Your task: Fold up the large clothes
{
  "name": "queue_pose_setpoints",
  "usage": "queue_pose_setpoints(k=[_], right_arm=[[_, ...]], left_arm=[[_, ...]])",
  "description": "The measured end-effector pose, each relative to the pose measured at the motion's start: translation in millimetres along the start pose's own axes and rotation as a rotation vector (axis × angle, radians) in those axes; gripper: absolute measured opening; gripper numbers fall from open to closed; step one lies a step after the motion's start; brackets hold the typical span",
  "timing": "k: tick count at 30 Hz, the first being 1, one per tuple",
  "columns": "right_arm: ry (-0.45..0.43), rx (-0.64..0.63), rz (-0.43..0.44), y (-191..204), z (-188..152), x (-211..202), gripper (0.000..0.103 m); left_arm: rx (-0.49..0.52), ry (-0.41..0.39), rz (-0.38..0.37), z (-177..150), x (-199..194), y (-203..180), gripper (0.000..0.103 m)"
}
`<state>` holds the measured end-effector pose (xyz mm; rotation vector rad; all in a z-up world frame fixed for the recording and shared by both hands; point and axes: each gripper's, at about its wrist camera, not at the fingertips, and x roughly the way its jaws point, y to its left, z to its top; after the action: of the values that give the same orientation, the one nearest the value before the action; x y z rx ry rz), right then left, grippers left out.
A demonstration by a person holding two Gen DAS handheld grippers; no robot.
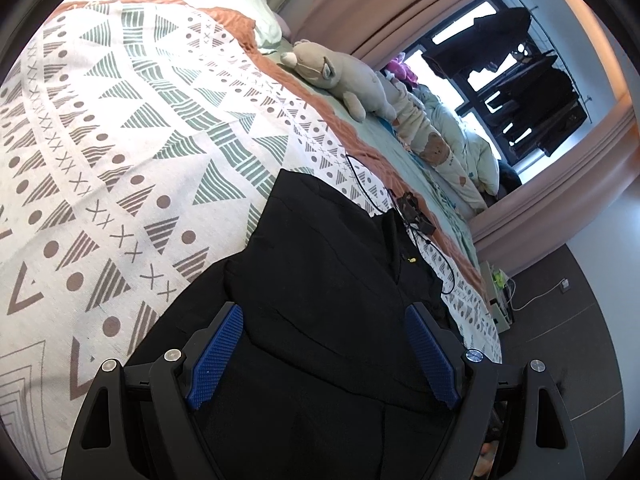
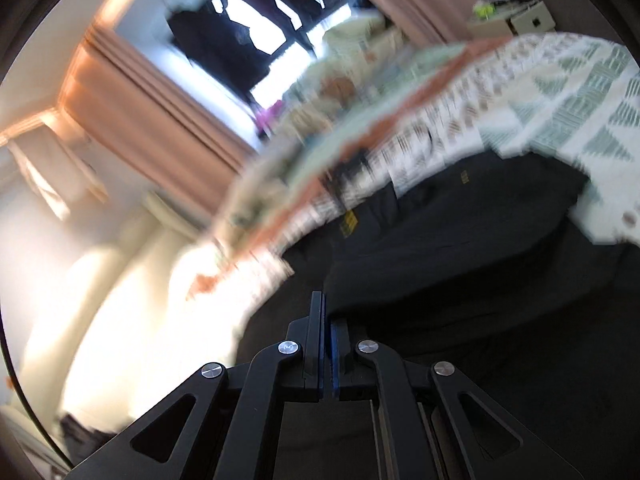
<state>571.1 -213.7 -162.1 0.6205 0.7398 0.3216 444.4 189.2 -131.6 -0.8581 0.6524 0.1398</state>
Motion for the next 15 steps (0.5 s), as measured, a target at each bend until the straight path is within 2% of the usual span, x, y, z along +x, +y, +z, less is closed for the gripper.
queue_pose_setpoints(k=[2,3,4,7,15], right_arm=[[0.104,0.005,-0.024,-4.9,-11.1,22.7,0.018],[0.134,0.025,-0.030,-10.6,-14.6,27.5,0.040],[0.161,0.055,-0.035,-17.2,-18.1,30.6,0.056],[0.157,0.103,-0.016,-34.1,-23.6,20.3,0.057],[0.009,0.226,-0.004,-85.0,-3.2,-34.8,0.057]], left_arm=[[-0.012,-0.005,-0.001,1.9,-1.6,2.8,0.084],[-0.018,-0.007,-0.002,2.4,-2.3,3.7,0.084],[-0.024,-0.009,-0.005,2.7,-2.8,4.2,0.084],[-0.023,-0.004,-0.008,1.5,-2.2,2.5,0.084],[0.014,0.008,0.007,-5.1,4.1,-6.6,0.084]])
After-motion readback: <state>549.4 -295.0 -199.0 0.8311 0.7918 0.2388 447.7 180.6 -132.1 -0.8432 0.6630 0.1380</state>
